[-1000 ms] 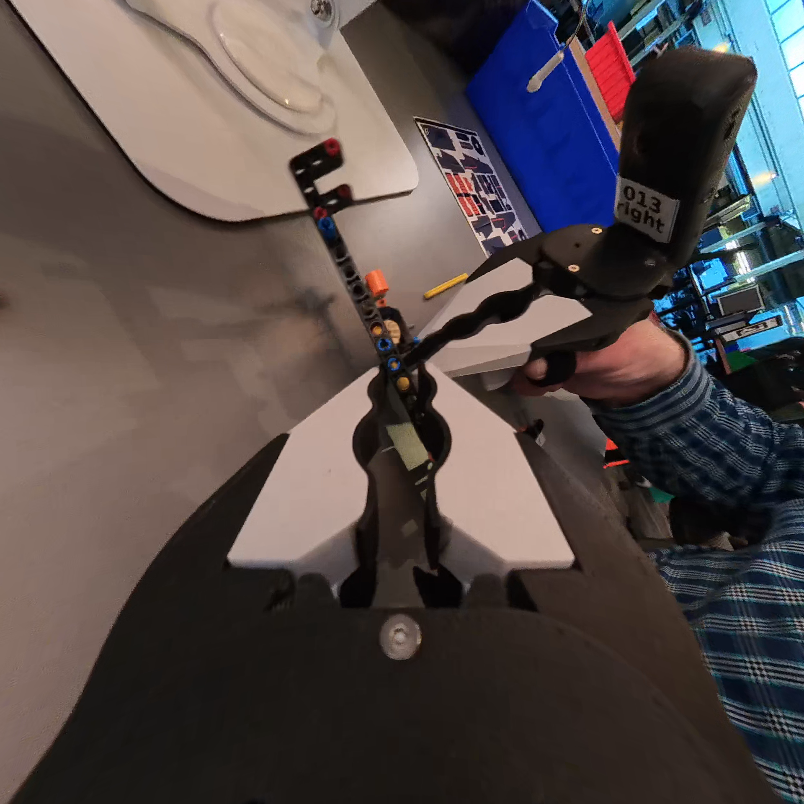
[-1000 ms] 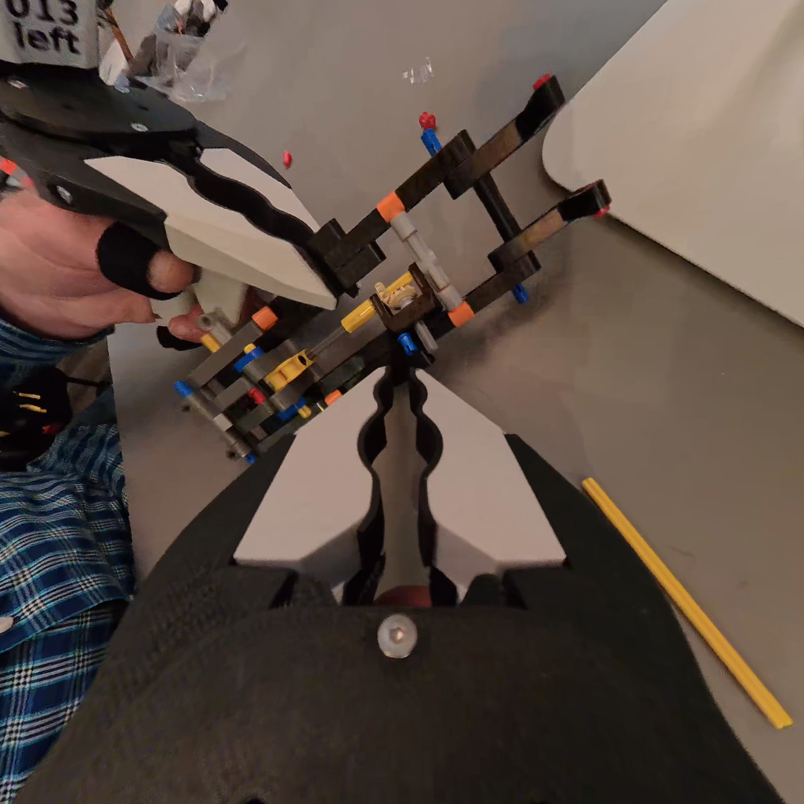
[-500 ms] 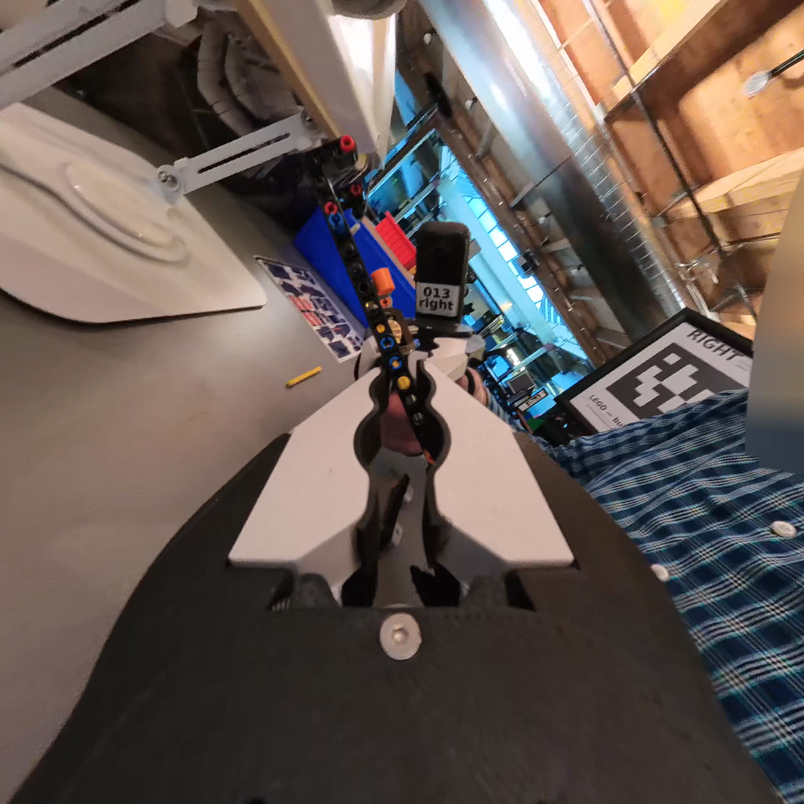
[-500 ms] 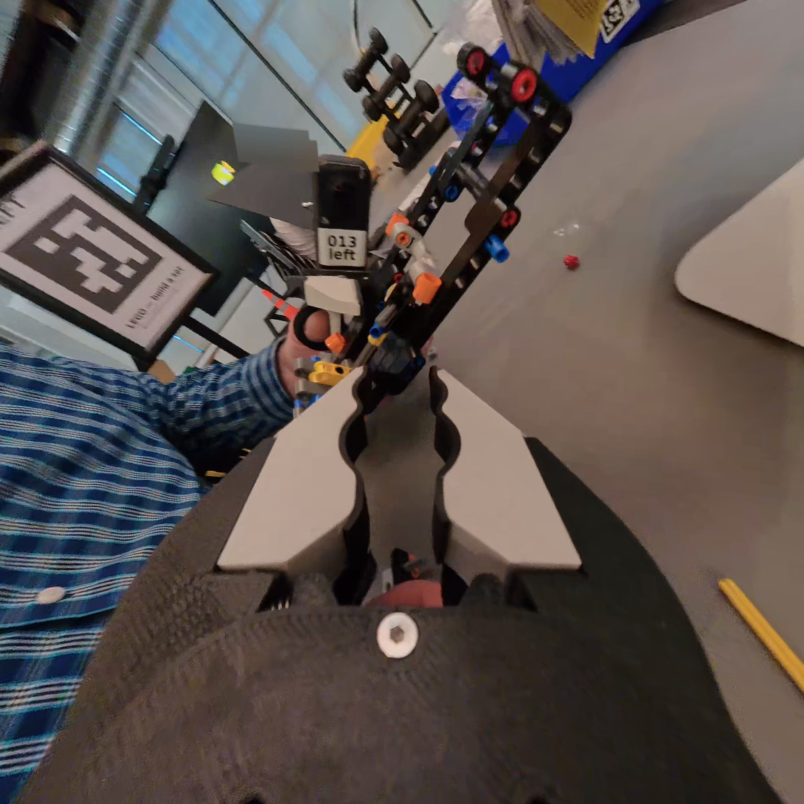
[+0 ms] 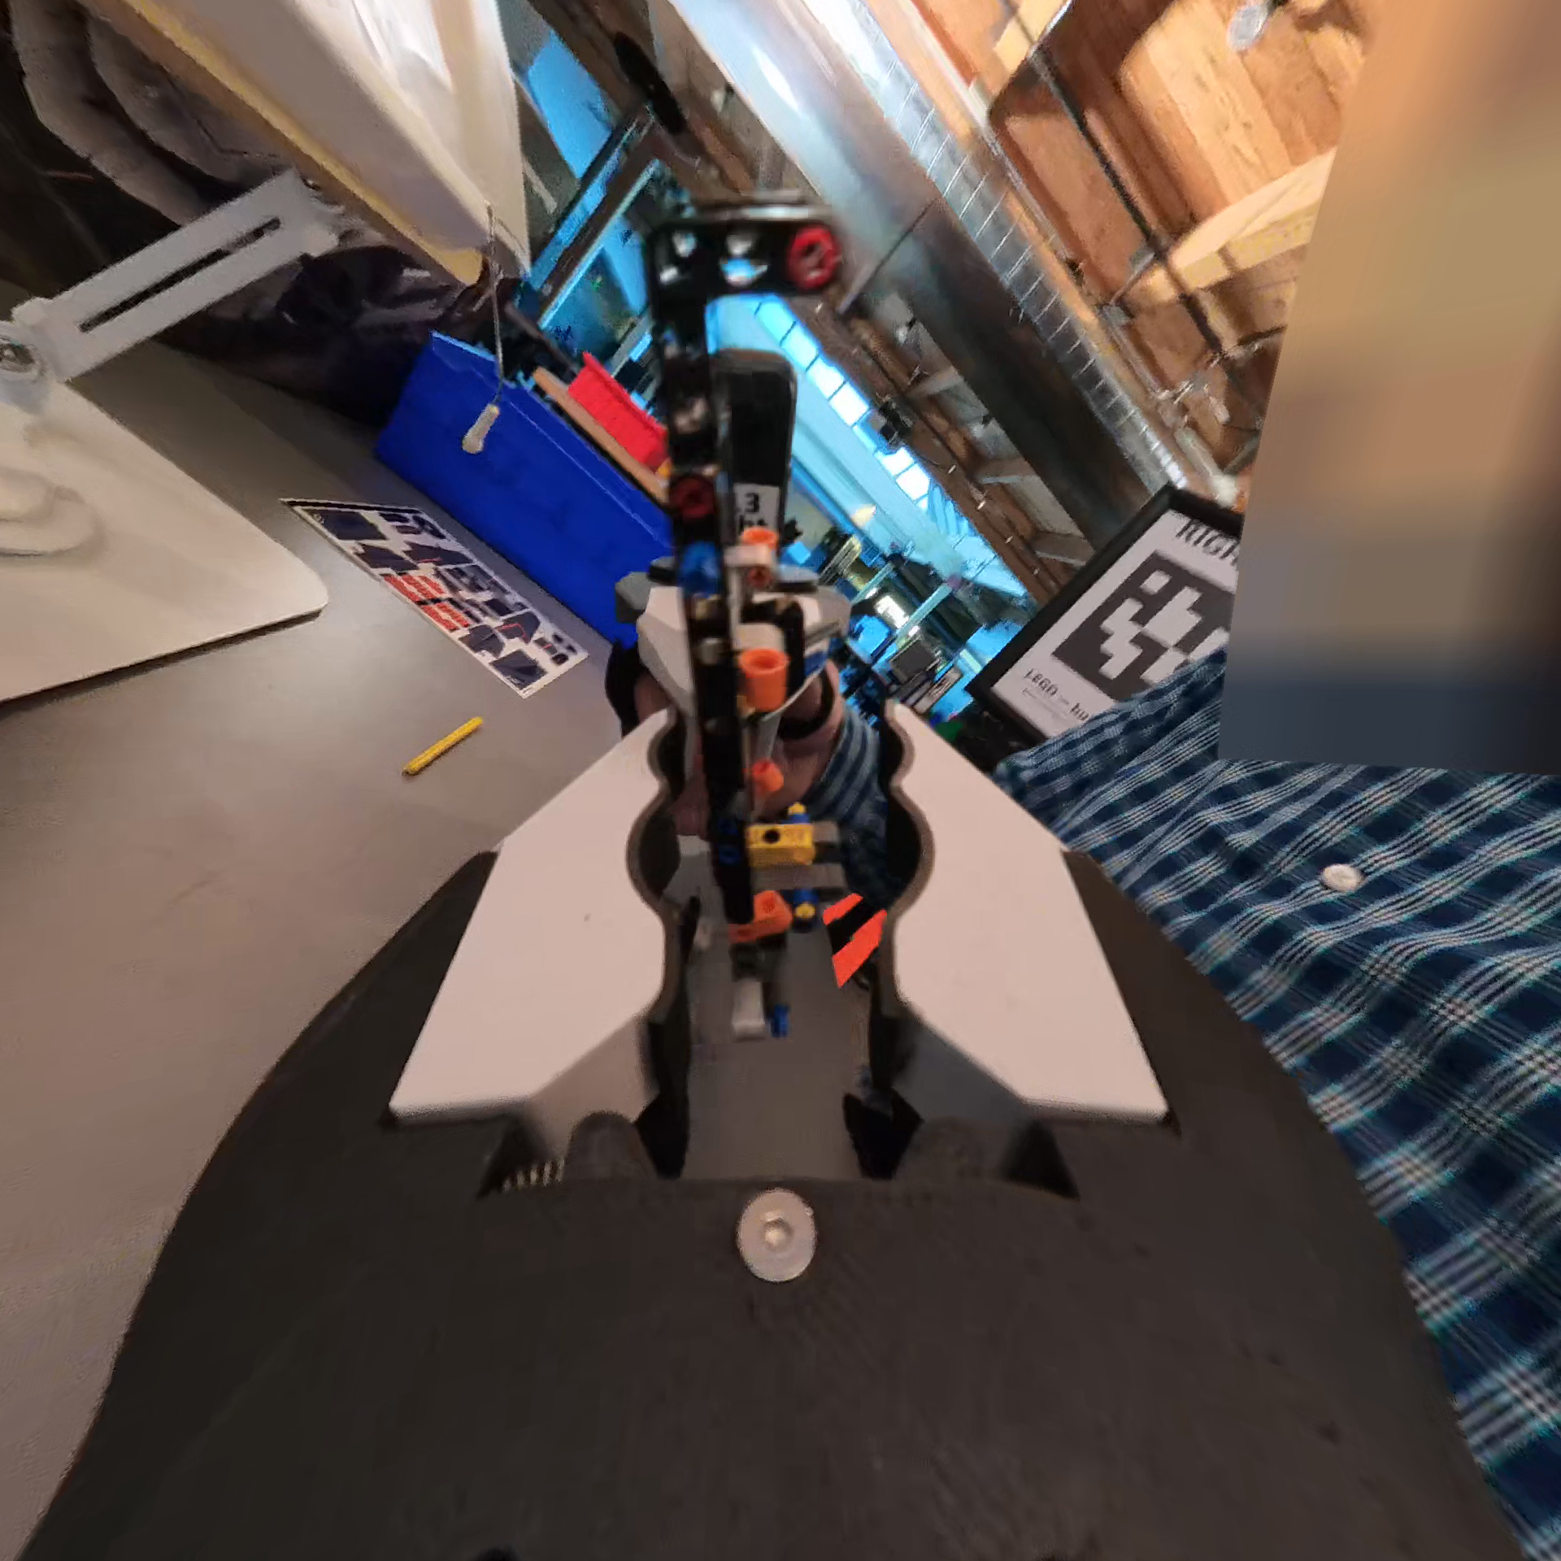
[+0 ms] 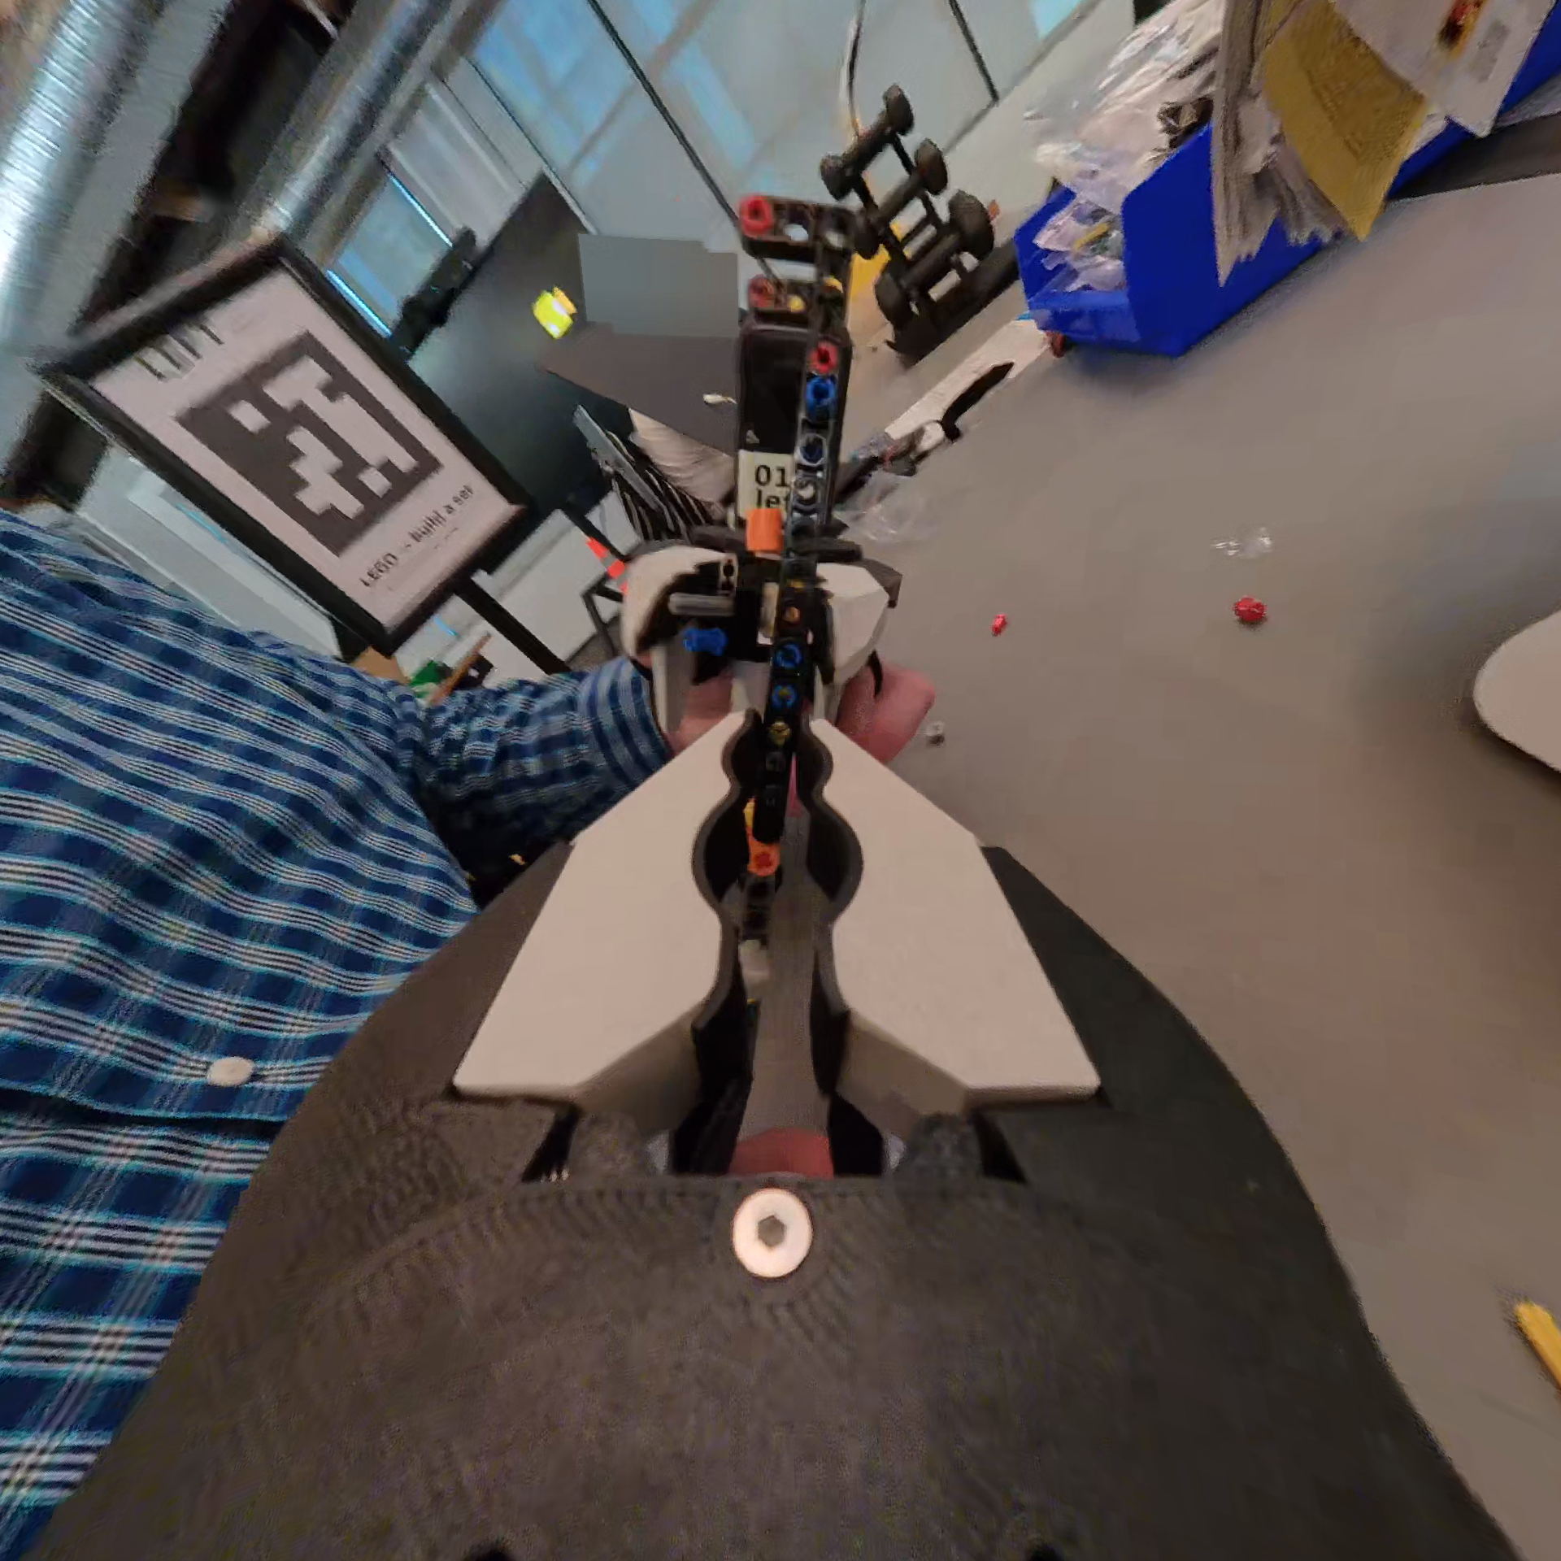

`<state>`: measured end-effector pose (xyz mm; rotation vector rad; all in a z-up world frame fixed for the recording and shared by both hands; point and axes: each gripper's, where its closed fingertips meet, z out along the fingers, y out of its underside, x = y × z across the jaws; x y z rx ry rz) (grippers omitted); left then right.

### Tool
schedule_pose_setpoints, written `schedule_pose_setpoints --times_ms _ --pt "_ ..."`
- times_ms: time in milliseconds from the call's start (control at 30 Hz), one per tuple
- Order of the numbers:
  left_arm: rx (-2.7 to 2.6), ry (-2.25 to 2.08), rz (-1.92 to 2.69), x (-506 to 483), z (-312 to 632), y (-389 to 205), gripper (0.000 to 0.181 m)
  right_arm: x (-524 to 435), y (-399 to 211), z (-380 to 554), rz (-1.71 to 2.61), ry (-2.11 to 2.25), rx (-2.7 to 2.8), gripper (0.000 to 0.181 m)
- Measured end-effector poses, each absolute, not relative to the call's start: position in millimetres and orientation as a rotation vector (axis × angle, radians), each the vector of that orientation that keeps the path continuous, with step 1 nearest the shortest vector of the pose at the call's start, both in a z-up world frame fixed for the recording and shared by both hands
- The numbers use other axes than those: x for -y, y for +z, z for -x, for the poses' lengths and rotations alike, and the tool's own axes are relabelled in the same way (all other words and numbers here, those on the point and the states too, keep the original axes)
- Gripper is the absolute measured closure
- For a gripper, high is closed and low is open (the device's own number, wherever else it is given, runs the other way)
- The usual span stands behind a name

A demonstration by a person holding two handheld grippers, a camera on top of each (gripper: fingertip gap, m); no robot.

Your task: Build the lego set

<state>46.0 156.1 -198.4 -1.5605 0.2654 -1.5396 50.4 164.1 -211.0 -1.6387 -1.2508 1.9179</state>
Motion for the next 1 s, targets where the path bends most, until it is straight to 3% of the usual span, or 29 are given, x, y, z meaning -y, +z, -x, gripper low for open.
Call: schedule_pose_setpoints --times_ms 133,233,1000 --pt "-0.373 -1.441 1.617 -154.7 -59.9 -206.4 0.154 -157.6 -208.3 -47.3 1.62 1.932 1.268 0.177" --pt "-0.417 -1.344 1.64 -156.9 -65.6 -211.8 0.174 -156.7 -203.7 -44.6 1.615 1.945 1.248 0.177" --pt "-0.583 -1.345 1.627 -127.2 -66.6 -222.9 0.175 -128.1 -214.8 -48.7 1.556 1.841 1.547 0.178"
